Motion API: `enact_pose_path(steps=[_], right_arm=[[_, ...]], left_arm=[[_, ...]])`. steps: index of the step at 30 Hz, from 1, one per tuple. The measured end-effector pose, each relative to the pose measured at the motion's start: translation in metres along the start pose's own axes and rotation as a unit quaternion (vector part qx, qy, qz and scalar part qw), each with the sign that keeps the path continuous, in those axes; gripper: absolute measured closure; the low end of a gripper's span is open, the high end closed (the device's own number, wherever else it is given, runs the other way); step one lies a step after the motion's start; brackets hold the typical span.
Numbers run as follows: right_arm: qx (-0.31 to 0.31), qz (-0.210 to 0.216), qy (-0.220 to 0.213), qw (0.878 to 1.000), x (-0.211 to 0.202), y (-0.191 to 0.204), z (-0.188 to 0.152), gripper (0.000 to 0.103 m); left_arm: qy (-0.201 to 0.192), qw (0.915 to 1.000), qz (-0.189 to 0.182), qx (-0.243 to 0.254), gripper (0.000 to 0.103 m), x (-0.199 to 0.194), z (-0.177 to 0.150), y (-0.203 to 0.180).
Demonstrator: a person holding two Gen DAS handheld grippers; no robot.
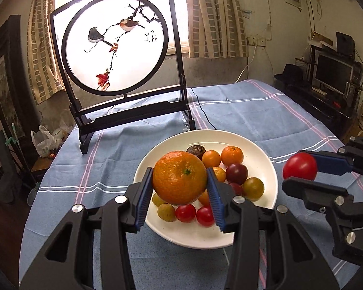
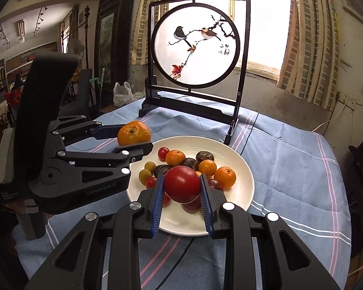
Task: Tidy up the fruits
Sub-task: 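Place the orange on the plate with the left tool while the right tool places the tomato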
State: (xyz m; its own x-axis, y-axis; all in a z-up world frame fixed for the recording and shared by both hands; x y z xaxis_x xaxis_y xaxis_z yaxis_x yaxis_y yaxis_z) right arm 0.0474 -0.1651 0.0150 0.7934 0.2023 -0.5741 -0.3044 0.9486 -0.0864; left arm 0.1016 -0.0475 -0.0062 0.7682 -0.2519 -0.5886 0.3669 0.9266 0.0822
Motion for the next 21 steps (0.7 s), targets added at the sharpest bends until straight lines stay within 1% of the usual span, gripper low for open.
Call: enact_pose_path(steps=[4, 8, 16, 20, 21], right_arm=[[0.004, -0.007, 0.020, 1.000, 0.027, -0.007, 0.004, 0.074], [0.022, -0.012, 0.032, 0.999, 0.054, -0.016, 0.007, 0.074], [0.026, -0.015, 0.039, 0.999, 0.079, -0.020, 0.012, 0.074], [0.038, -0.025, 0.053, 0.998, 0.101, -0.028, 0.018, 0.074], [0.040, -0.022, 0.060, 0.997, 0.109, -0.030, 0.019, 0.074]], left_arm=[[0.013, 0.9999, 0.002, -0.011, 0.060, 0.019, 0.001, 0.006], [0.029, 0.9994, 0.008, -0.017, 0.061, 0.041, 0.003, 0.012], [0.045, 0.9985, 0.016, -0.026, 0.061, 0.067, 0.002, 0.024], [0.050, 0.9981, 0.017, -0.031, 0.061, 0.077, 0.005, 0.027], [0.050, 0.9980, 0.017, -0.034, 0.061, 0.079, 0.005, 0.029]])
Point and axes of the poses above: each gripper's, at about its wrist camera, not at the fingertips, and x roughly the way its jaws point, y to its left, z to its top, the point moved 1 cm from there along x, roughly the way its jaws point, and after that the axes turned 5 degrees about -z, right-handed, at the moved point
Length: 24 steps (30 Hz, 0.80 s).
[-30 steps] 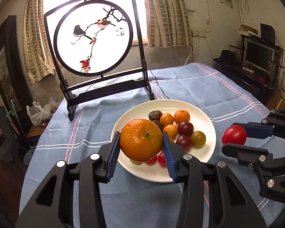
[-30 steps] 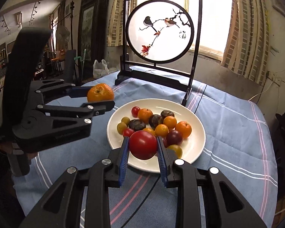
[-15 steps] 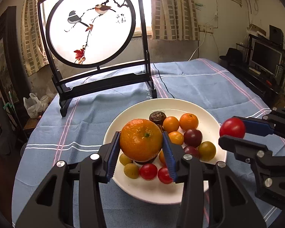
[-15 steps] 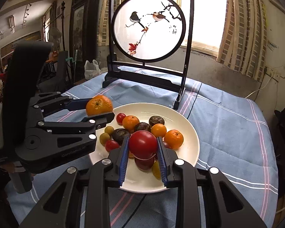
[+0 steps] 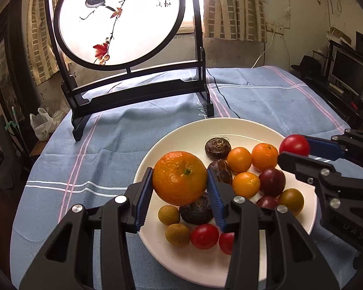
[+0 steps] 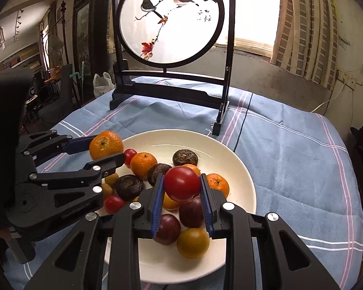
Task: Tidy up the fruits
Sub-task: 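Place the orange on the plate with the left tool while the right tool places the tomato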
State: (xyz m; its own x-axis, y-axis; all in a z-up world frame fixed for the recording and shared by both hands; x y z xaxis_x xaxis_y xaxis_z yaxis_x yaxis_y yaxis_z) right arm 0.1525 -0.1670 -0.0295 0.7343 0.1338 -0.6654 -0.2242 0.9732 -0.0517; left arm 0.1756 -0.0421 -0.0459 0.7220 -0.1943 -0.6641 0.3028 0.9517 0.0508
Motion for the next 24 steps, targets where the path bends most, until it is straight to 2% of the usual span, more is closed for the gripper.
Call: enact_pose_path(steps=[3, 4, 5, 7, 8, 9, 13, 15, 18, 24], right_arm=[[-0.001, -0.008, 0.013, 1.000, 0.016, 0.001, 0.002, 0.072], [0.002, -0.011, 0.013, 1.000, 0.019, 0.000, 0.002, 0.060], [0.008, -0.012, 0.009, 1.000, 0.020, -0.001, 0.002, 0.057], [0.022, -0.006, 0.001, 1.000, 0.014, -0.004, 0.002, 0.055], [0.031, -0.003, -0.005, 1.000, 0.009, -0.007, 0.001, 0.054], [0.036, 0.001, -0.012, 0.999, 0.002, -0.009, 0.000, 0.048], [0.046, 0.005, -0.046, 0.998, -0.033, -0.011, -0.008, 0.040], [0.043, -0.010, -0.068, 0.997, -0.052, -0.008, -0.014, 0.035], [0.030, -0.038, -0.110, 0.993, -0.081, 0.000, -0.024, 0.028], [0.035, -0.046, -0.155, 0.986, -0.111, 0.012, -0.034, 0.020]], left_arm=[[0.005, 1.0000, -0.006, 0.000, 0.060, 0.005, 0.000, 0.001], [0.006, 0.9999, -0.010, 0.002, 0.060, 0.007, -0.001, 0.000], [0.008, 0.9999, -0.011, 0.003, 0.059, 0.008, -0.002, -0.001], [-0.001, 1.0000, -0.006, 0.006, 0.049, 0.006, -0.003, -0.002], [-0.011, 0.9999, 0.000, 0.008, 0.041, 0.002, -0.003, -0.001], [-0.021, 0.9997, 0.005, 0.008, 0.035, -0.002, -0.003, 0.000], [-0.048, 0.9988, 0.003, 0.006, 0.030, -0.025, -0.001, 0.002], [-0.072, 0.9973, 0.008, 0.003, 0.016, -0.042, -0.002, 0.003], [-0.109, 0.9939, 0.016, 0.004, 0.006, -0.067, -0.003, 0.001], [-0.146, 0.9889, 0.025, 0.013, 0.005, -0.099, -0.007, -0.008]])
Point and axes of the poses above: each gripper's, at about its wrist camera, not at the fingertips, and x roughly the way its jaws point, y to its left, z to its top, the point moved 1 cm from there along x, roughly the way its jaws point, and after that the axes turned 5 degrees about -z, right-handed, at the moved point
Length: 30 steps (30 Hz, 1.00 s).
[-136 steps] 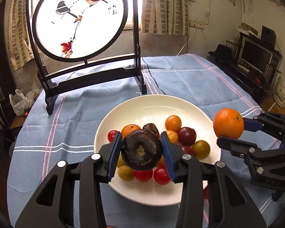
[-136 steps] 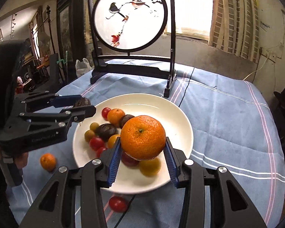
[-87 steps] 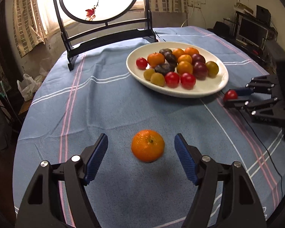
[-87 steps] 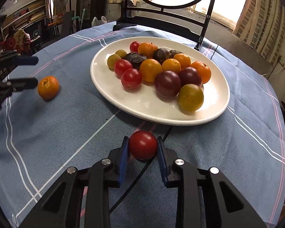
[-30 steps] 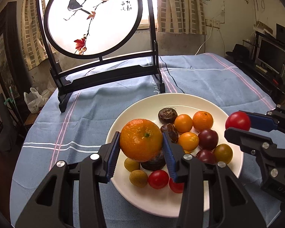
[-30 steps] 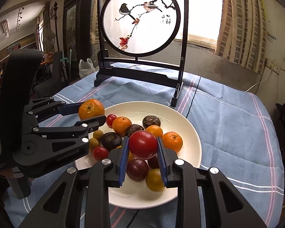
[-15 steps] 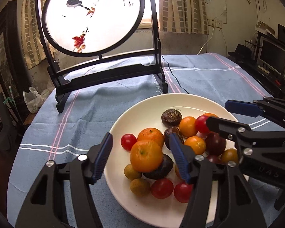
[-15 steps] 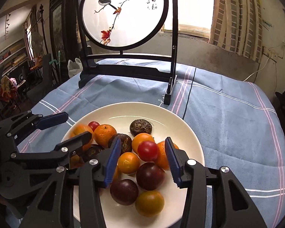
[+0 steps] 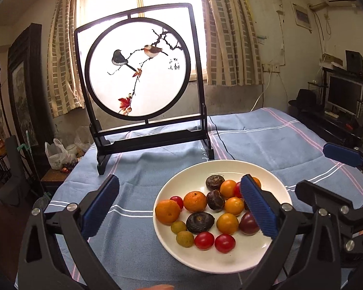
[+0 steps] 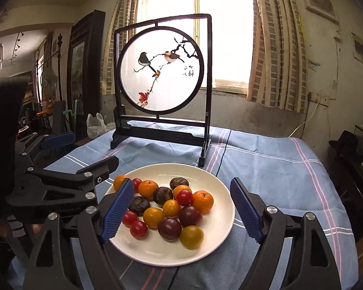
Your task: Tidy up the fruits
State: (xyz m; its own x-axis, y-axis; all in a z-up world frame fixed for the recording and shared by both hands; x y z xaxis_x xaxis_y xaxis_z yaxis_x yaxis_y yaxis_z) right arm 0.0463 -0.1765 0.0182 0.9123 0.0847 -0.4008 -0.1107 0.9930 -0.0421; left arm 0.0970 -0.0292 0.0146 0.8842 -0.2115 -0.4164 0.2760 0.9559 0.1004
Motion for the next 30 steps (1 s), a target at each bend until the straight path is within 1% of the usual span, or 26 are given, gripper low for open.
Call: enact_pose_path(steps=[4, 7, 13, 18, 23, 30], right_arm=[[0.009, 0.002, -0.011, 1.000, -0.006, -0.001, -0.005, 0.018], [0.016, 0.003, -0.004, 1.000, -0.003, -0.004, -0.008, 0.018], [0.026, 0.011, 0.011, 1.000, 0.007, -0.006, -0.014, 0.018], [0.020, 0.016, 0.015, 1.000, 0.009, -0.001, -0.016, 0.018], [0.018, 0.021, 0.015, 0.999, 0.008, 0.002, -0.017, 0.018], [0.020, 0.026, 0.019, 0.999, 0.011, 0.002, -0.019, 0.018]], left_arm=[[-0.012, 0.9999, 0.004, -0.004, 0.005, -0.007, -0.002, 0.001], [-0.014, 0.9998, 0.008, -0.012, 0.005, -0.006, -0.003, 0.004], [-0.002, 0.9997, 0.009, -0.021, 0.005, 0.004, -0.009, 0.010], [0.006, 0.9997, 0.006, -0.022, 0.005, 0.008, -0.011, 0.010], [0.015, 0.9991, 0.001, -0.040, 0.005, 0.009, -0.014, 0.013], [0.025, 0.9987, 0.014, -0.042, 0.005, 0.015, -0.016, 0.015]])
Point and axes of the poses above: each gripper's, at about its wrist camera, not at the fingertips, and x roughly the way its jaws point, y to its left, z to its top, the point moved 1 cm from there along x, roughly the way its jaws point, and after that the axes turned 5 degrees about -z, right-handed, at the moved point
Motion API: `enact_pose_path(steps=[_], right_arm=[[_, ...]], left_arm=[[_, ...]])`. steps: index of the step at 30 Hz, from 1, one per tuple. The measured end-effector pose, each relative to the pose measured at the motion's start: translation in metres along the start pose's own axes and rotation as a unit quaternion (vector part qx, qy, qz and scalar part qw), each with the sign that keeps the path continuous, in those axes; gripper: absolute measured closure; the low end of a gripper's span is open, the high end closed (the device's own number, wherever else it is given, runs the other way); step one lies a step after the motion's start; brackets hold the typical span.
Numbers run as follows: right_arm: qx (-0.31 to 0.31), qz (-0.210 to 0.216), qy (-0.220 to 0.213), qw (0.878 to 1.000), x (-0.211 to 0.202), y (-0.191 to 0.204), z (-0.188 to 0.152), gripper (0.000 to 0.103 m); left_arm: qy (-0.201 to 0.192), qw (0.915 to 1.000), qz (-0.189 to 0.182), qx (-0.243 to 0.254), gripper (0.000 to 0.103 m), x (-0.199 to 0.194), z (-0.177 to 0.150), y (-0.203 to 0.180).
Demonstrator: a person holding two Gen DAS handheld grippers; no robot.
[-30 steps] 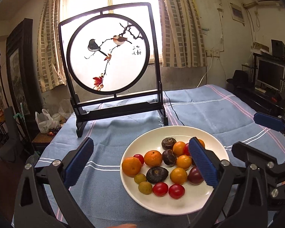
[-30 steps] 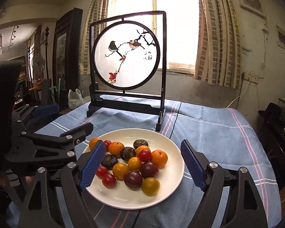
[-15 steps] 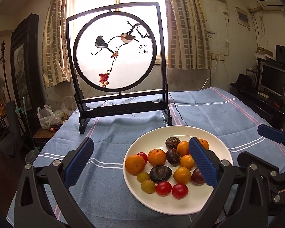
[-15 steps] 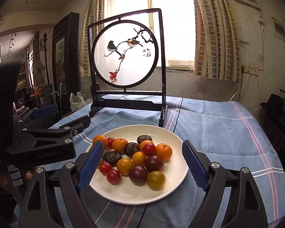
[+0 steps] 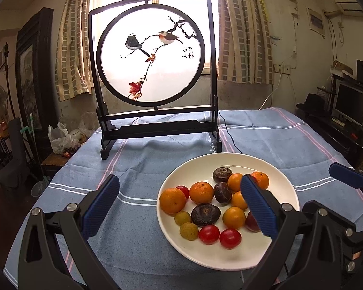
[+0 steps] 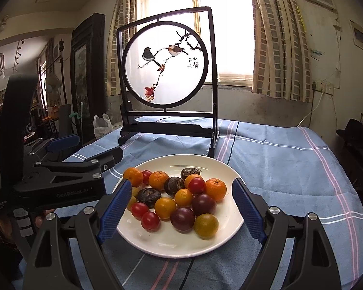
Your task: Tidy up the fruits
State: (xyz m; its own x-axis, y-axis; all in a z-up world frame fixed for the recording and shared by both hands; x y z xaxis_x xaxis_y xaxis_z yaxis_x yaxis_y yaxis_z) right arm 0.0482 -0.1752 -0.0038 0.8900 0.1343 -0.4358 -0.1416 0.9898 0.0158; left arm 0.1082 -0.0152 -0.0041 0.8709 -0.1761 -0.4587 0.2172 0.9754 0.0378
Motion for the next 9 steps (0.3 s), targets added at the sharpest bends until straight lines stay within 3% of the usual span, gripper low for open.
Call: enact_pose_path(steps=[9], right_arm=[[-0.002, 0.000, 0.004, 1.000, 0.0019, 0.0006, -0.0016, 0.017]], left_arm=[[-0.003, 0.9999, 0.016, 0.006, 0.005, 0.0019, -0.0010, -0.0001]])
Point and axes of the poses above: each gripper's, at about its wrist camera, not at the fingertips, and x roughly the way its jaws point, y to its left, z to its top, the point moved 1 cm from there along x, roughly the way its jaws point, and after that the axes turned 5 degrees about -z, right-handed, at the moved point
